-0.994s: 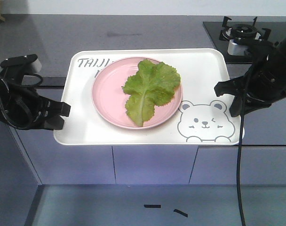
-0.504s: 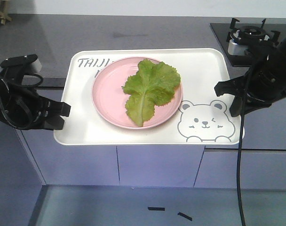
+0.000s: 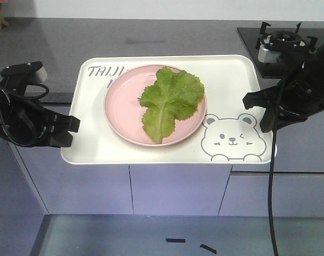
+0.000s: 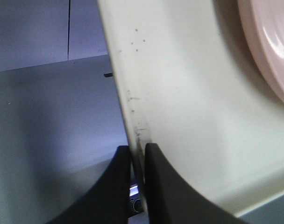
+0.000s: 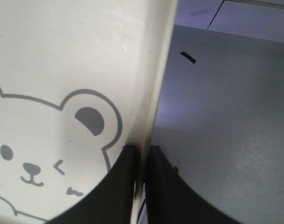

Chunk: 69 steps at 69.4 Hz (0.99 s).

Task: Transfer vegetables to tray and serve
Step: 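Drive the base toward the other counter holding the tray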

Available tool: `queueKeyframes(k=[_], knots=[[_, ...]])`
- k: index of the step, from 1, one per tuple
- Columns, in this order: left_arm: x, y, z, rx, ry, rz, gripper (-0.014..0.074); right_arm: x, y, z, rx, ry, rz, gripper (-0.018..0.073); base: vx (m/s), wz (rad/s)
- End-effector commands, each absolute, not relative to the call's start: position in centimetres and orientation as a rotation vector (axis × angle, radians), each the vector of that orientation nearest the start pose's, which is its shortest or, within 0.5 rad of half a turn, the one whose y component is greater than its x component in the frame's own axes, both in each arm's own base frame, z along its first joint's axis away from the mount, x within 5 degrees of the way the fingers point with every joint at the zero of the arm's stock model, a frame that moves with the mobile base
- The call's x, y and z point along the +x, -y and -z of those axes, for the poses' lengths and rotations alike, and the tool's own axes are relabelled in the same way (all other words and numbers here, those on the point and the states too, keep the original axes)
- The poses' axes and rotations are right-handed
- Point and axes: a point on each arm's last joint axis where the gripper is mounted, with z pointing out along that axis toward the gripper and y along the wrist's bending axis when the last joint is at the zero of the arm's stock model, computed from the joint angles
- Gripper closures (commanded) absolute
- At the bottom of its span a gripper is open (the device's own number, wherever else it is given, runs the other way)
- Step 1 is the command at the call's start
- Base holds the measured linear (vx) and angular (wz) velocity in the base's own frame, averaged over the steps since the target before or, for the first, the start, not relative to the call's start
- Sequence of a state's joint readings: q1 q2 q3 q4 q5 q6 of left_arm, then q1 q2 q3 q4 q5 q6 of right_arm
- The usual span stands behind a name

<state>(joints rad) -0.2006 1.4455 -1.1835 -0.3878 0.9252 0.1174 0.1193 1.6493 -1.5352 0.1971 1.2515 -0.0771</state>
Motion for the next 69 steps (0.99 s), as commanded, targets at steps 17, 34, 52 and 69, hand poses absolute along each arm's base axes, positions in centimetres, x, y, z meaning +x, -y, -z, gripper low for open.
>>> queueKeyframes(k=[17, 34, 52, 69], knots=[[27.96, 9.53, -33.65, 0.199, -2.507, 0.636, 0.0602, 32.67, -6.5, -35.78, -0.254, -2.699, -0.385, 0.0565, 0.05, -0.08], [27.96, 9.53, -33.65, 0.199, -2.507, 0.636, 0.0602, 32.67, -6.5, -35.78, -0.254, -2.699, -0.385, 0.0565, 0.06, -0.04], [27.96, 9.53, -33.65, 0.199, -2.507, 0.636, 0.0602, 32.67, -6.5, -35.78, -0.254, -2.699, -0.385, 0.0565, 0.08, -0.01], [27.96, 9.53, -33.65, 0.199, -2.507, 0.636, 0.0602, 32.66, -6.5, -35.78, -0.254, -2.7, -0.385, 0.0565, 0.11, 0.04]])
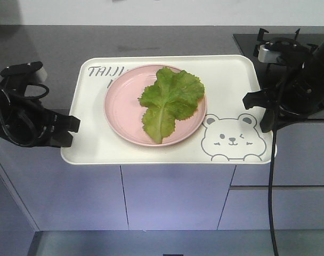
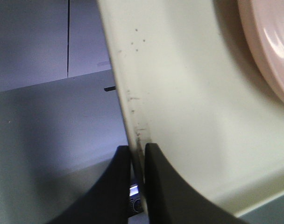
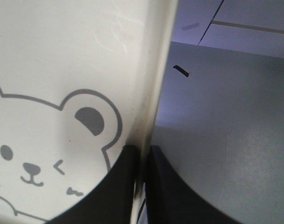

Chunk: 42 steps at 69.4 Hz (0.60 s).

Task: Transfer vegetables to tray and serve
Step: 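Drive the base toward the other counter holding the tray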

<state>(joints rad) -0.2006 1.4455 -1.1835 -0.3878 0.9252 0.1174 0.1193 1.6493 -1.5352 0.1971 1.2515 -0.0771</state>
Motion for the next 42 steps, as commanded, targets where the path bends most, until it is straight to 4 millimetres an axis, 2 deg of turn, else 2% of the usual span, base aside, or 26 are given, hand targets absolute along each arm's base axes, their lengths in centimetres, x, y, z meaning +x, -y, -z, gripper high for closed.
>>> queueKeyframes(k=[1, 42], knots=[[27.96, 9.53, -33.65, 0.199, -2.507, 0.636, 0.0602, 32.66, -6.5, -35.78, -0.254, -2.7, -0.385, 0.0565, 0.12, 0.06], [27.96, 9.53, -33.65, 0.199, -2.507, 0.636, 0.0602, 32.66, -6.5, -35.78, -0.254, -2.7, -0.385, 0.0565, 0.13, 0.03]])
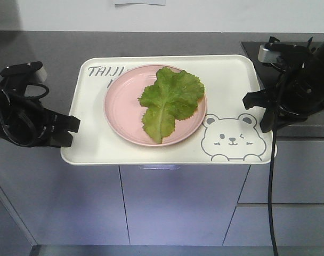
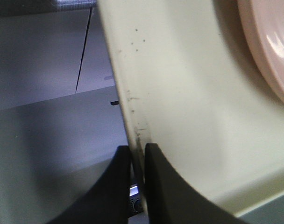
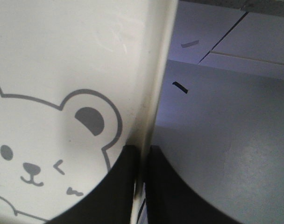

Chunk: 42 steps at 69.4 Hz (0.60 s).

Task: Transfer vegetables to tray and serve
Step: 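Drive the base toward the other counter holding the tray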

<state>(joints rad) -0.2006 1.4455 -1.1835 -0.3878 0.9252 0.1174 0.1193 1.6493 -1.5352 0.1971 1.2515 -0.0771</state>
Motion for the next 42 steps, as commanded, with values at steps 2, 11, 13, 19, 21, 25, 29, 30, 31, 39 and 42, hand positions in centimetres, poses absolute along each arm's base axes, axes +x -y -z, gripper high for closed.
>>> queueKeyframes(k=[2, 11, 13, 19, 21, 25, 29, 30, 31, 39, 42], knots=[[27.96, 9.53, -33.65, 0.199, -2.507, 0.636, 0.0602, 32.66, -6.5, -35.78, -0.254, -2.7, -0.385, 0.0565, 0.13, 0.0], [27.96, 9.53, -33.65, 0.199, -2.507, 0.636, 0.0602, 32.66, -6.5, -35.78, -0.254, -2.7, -0.385, 0.0565, 0.12, 0.0], [27.96, 9.53, -33.65, 0.199, -2.507, 0.636, 0.0602, 32.66, -6.5, -35.78, -0.254, -2.7, -0.385, 0.0565, 0.12, 0.0], [27.96, 9.53, -33.65, 0.199, -2.507, 0.636, 0.0602, 32.66, -6.5, -35.78, -0.254, -2.7, -0.385, 0.0565, 0.12, 0.0], [27.96, 9.53, -33.65, 0.199, -2.507, 0.636, 0.0602, 32.66, -6.5, -35.78, -0.254, -2.7, -0.385, 0.0565, 0.11, 0.0], [27.96, 9.53, -33.65, 0.199, -2.507, 0.636, 0.0602, 32.66, -6.5, -35.78, -0.254, -2.7, -0.385, 0.0565, 0.11, 0.01], [27.96, 9.53, -33.65, 0.199, -2.507, 0.636, 0.0602, 32.66, -6.5, -35.78, -0.254, -2.7, -0.385, 0.0565, 0.11, 0.01], [27.96, 9.53, -33.65, 0.199, -2.507, 0.636, 0.0602, 32.66, -6.5, -35.78, -0.254, -2.7, -0.385, 0.0565, 0.11, 0.02], [27.96, 9.53, -33.65, 0.199, -2.507, 0.636, 0.0602, 32.66, -6.5, -35.78, -0.254, -2.7, -0.385, 0.0565, 0.1, 0.02], [27.96, 9.53, -33.65, 0.199, -2.507, 0.636, 0.0602, 32.66, -6.5, -35.78, -0.254, -2.7, -0.385, 0.0565, 0.1, 0.02], [27.96, 9.53, -33.65, 0.199, -2.507, 0.636, 0.0602, 32.66, -6.5, -35.78, -0.254, -2.7, -0.385, 0.0565, 0.09, 0.02]])
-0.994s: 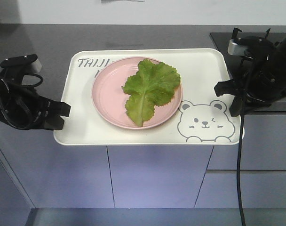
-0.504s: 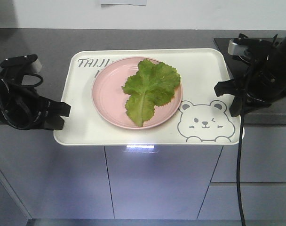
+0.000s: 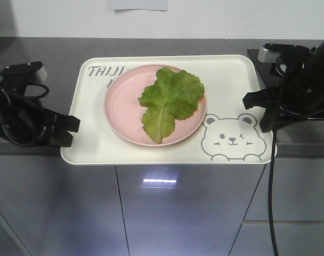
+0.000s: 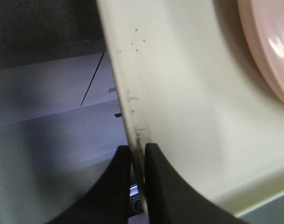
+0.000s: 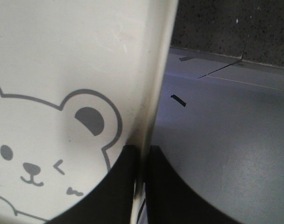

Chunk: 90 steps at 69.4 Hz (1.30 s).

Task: Transfer vegetables to tray and serve
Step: 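Drive the base toward the other counter holding the tray, then drive the base up to the counter edge with the tray held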

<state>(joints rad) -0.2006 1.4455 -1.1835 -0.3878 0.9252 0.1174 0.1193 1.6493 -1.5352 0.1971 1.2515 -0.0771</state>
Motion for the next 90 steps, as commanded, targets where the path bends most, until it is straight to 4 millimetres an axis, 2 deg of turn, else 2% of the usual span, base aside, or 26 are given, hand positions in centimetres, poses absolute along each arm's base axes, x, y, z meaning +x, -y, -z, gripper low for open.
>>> queueKeyframes(k=[1, 90], knots=[[27.96, 9.53, -33.65, 0.199, -2.507, 0.636, 0.0602, 32.66, -6.5, -35.78, -0.254, -2.7, -0.385, 0.0565, 0.09, 0.03], [27.96, 9.53, -33.65, 0.199, -2.507, 0.636, 0.0602, 32.64, -6.5, -35.77, -0.255, -2.702, -0.385, 0.0565, 0.05, 0.05]])
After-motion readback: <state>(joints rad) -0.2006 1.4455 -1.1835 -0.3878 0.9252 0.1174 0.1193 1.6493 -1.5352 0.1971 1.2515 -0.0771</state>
